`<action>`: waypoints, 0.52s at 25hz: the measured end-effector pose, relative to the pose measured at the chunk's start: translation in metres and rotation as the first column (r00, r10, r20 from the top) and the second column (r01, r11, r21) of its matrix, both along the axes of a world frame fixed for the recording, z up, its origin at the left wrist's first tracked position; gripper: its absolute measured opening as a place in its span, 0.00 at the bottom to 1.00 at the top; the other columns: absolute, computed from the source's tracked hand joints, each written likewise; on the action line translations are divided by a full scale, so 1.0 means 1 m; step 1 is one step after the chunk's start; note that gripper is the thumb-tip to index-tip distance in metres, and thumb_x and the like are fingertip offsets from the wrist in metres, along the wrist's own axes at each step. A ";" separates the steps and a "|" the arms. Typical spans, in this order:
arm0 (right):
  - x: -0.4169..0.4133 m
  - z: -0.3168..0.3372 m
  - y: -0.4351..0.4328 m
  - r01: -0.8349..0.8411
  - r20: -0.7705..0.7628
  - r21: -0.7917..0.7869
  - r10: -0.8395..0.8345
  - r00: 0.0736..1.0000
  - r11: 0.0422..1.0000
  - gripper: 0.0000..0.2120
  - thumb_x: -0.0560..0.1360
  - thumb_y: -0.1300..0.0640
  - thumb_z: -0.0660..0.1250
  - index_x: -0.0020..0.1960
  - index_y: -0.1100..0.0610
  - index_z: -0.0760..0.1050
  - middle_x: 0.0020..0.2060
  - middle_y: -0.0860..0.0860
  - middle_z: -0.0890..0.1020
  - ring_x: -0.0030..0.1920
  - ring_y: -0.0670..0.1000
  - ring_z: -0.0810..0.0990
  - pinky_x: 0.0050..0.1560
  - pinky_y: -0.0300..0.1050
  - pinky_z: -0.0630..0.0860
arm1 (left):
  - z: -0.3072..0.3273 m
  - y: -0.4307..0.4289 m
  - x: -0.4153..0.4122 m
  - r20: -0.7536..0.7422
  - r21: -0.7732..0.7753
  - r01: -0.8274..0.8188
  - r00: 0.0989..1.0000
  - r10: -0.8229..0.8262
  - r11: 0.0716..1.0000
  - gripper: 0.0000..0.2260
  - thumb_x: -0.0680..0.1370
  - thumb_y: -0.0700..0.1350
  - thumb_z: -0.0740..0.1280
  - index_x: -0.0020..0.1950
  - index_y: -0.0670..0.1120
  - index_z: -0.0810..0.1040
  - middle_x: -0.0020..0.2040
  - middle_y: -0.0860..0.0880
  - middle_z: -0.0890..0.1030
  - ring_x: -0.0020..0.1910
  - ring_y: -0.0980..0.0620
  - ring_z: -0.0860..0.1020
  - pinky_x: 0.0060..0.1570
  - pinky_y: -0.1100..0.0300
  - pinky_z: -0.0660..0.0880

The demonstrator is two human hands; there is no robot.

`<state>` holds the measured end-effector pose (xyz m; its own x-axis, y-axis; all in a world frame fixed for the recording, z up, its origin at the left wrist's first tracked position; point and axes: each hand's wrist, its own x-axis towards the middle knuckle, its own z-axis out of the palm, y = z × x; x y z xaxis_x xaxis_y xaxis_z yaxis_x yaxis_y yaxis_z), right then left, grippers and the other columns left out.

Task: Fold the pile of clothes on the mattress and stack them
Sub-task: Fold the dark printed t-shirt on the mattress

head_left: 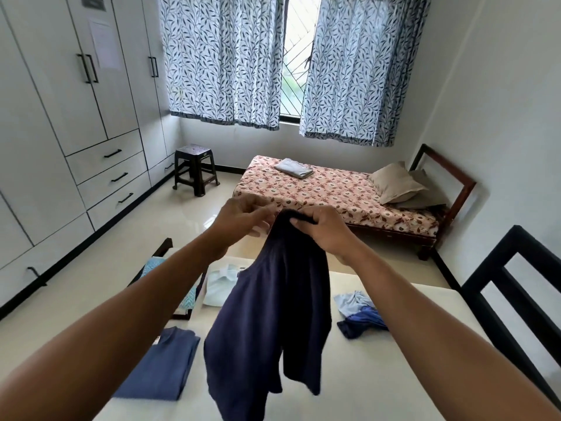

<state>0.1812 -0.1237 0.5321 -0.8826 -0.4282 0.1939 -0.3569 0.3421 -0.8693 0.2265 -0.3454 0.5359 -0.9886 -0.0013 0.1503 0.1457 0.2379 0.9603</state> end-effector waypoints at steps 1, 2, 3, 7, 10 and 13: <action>-0.002 0.001 -0.003 0.015 -0.014 -0.007 -0.016 1.000 1.000 0.04 0.81 0.60 0.71 0.50 0.55 0.85 0.43 0.52 0.86 0.43 0.44 0.80 0.48 0.40 0.77 | -0.008 -0.004 0.001 -0.011 -0.064 0.038 0.999 -0.039 0.997 0.13 0.77 0.53 0.76 0.58 0.49 0.83 0.51 0.46 0.86 0.48 0.50 0.85 0.47 0.54 0.81; -0.003 0.002 -0.007 0.026 -0.050 0.004 -0.026 0.998 1.000 0.05 0.81 0.60 0.71 0.51 0.58 0.85 0.45 0.55 0.87 0.44 0.45 0.80 0.49 0.42 0.77 | -0.018 -0.005 0.003 -0.005 -0.126 0.085 0.996 -0.087 0.988 0.17 0.74 0.56 0.78 0.59 0.51 0.83 0.53 0.48 0.86 0.50 0.51 0.84 0.50 0.54 0.81; -0.004 0.003 -0.011 0.040 -0.085 0.009 -0.039 0.996 0.999 0.05 0.81 0.60 0.71 0.51 0.61 0.85 0.44 0.56 0.86 0.44 0.46 0.80 0.49 0.43 0.76 | -0.028 -0.005 0.004 0.012 -0.179 0.137 0.990 -0.137 0.974 0.18 0.71 0.57 0.79 0.58 0.53 0.83 0.52 0.49 0.86 0.51 0.51 0.84 0.52 0.54 0.81; -0.005 0.024 -0.014 0.111 -0.096 -0.130 -0.124 0.988 0.985 0.05 0.79 0.61 0.72 0.47 0.56 0.86 0.40 0.50 0.84 0.41 0.47 0.79 0.47 0.44 0.74 | -0.077 -0.008 0.006 0.108 -0.368 0.184 0.982 -0.154 0.911 0.07 0.74 0.50 0.78 0.49 0.51 0.86 0.46 0.50 0.87 0.48 0.49 0.85 0.55 0.43 0.82; -0.004 0.042 -0.005 0.131 -0.082 -0.226 -0.153 0.985 0.965 0.07 0.78 0.62 0.72 0.46 0.51 0.86 0.40 0.48 0.85 0.41 0.45 0.80 0.48 0.42 0.75 | -0.102 -0.006 0.012 0.058 -0.414 0.039 0.998 -0.017 0.910 0.02 0.76 0.43 0.75 0.48 0.48 0.85 0.46 0.52 0.86 0.48 0.52 0.83 0.56 0.46 0.81; -0.005 0.048 0.008 0.148 -0.092 -0.242 -0.174 0.980 0.959 0.07 0.77 0.61 0.73 0.46 0.51 0.87 0.40 0.49 0.85 0.41 0.46 0.80 0.48 0.44 0.74 | -0.107 0.009 0.017 -0.119 -0.342 -0.194 0.979 0.162 0.920 0.05 0.75 0.43 0.77 0.48 0.47 0.83 0.55 0.50 0.80 0.55 0.52 0.78 0.55 0.56 0.77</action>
<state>0.1761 -0.1157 0.5804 -0.9035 -0.2135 0.3718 -0.4124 0.1961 -0.8896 0.2440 -0.3368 0.4293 -0.9599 -0.1079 0.2587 0.1488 0.5861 0.7965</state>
